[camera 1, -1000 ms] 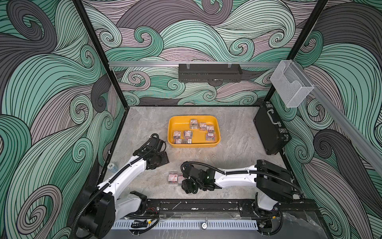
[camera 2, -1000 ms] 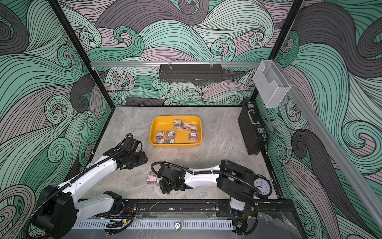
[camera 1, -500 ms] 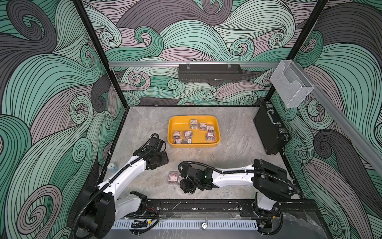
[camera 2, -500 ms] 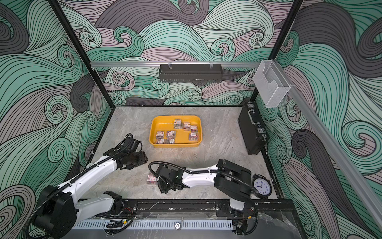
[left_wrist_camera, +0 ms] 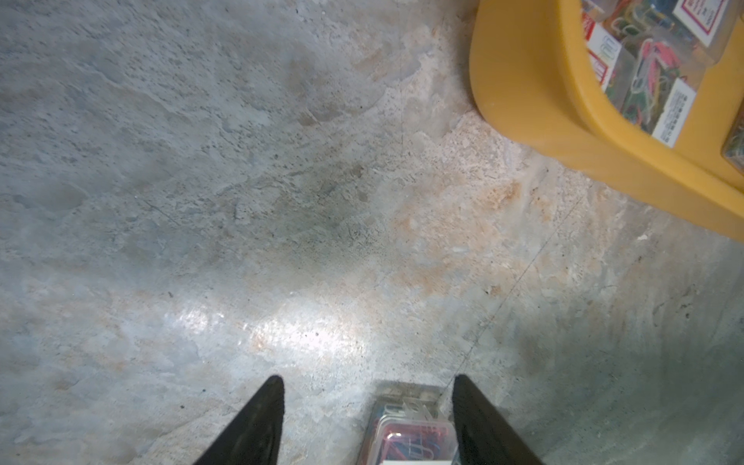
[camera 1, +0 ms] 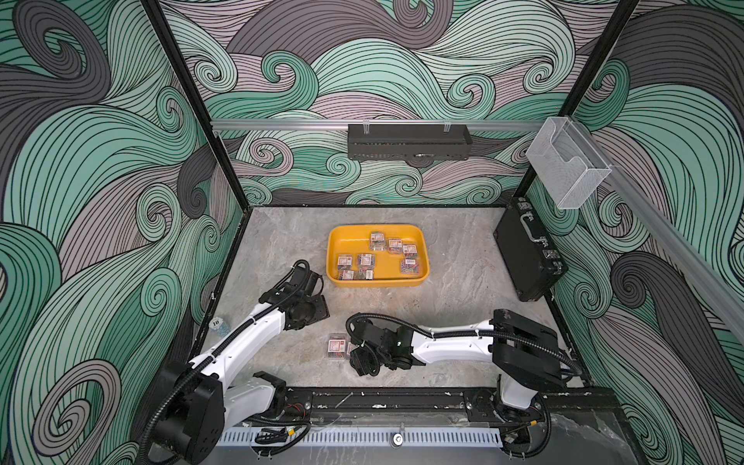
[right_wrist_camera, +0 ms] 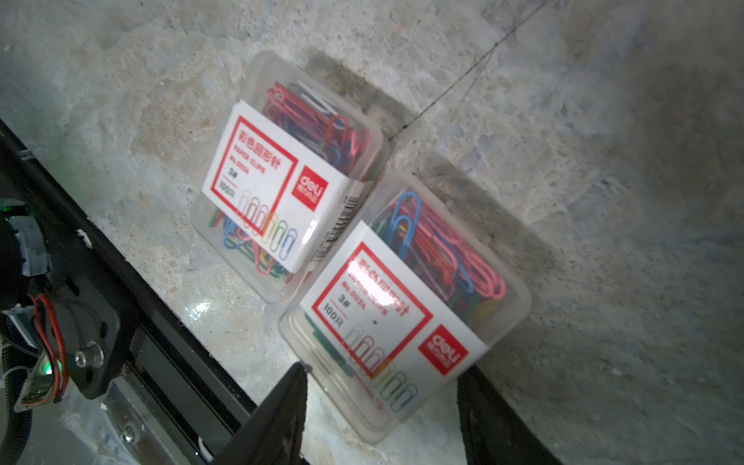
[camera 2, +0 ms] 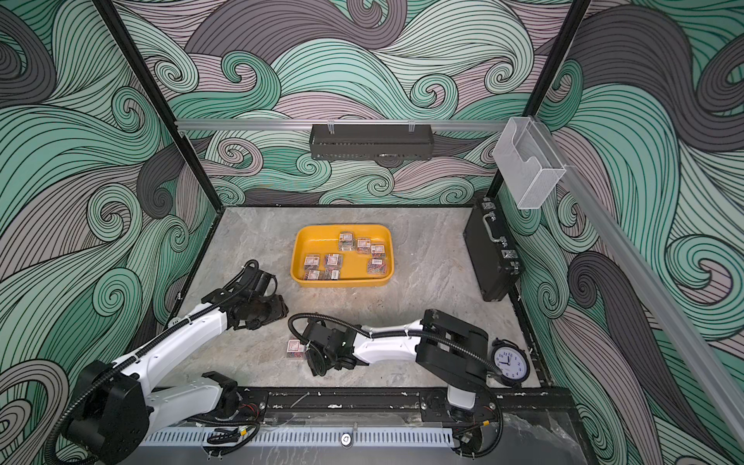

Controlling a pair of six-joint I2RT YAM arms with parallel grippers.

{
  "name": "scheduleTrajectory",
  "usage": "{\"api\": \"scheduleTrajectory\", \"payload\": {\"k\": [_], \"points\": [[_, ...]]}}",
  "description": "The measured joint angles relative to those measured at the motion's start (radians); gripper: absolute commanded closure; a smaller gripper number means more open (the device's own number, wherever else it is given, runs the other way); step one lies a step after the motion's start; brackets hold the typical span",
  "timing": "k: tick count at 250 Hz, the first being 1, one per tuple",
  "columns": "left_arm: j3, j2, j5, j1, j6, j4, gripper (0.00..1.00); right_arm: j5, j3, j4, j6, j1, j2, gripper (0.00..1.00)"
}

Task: Take the paper clips out of the storage box
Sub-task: Adjust the boxed paper clips at the center of the board.

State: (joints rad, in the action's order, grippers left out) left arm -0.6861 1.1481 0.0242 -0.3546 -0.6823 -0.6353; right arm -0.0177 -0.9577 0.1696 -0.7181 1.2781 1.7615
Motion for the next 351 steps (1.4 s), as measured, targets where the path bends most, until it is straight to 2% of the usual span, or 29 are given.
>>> {"api": "scheduleTrajectory", "payload": {"k": [43,103,216,351], "points": [[0.0,0.0,0.007,0.0,0.002,0.0,0.35,-0.005,-0.005,0.008,0.028,-0.011,0.0,0.31],[0.0,0.0,0.011,0.0,0.004,0.0,0.35,-0.018,-0.006,0.008,0.064,-0.02,0.0,0.32],[0.0,0.0,0.014,0.0,0.018,0.0,0.35,-0.04,-0.035,0.034,0.128,-0.021,0.001,0.39],[0.0,0.0,0.022,0.0,0.018,0.001,0.35,-0.049,-0.063,0.082,0.163,-0.021,0.026,0.34]]}}
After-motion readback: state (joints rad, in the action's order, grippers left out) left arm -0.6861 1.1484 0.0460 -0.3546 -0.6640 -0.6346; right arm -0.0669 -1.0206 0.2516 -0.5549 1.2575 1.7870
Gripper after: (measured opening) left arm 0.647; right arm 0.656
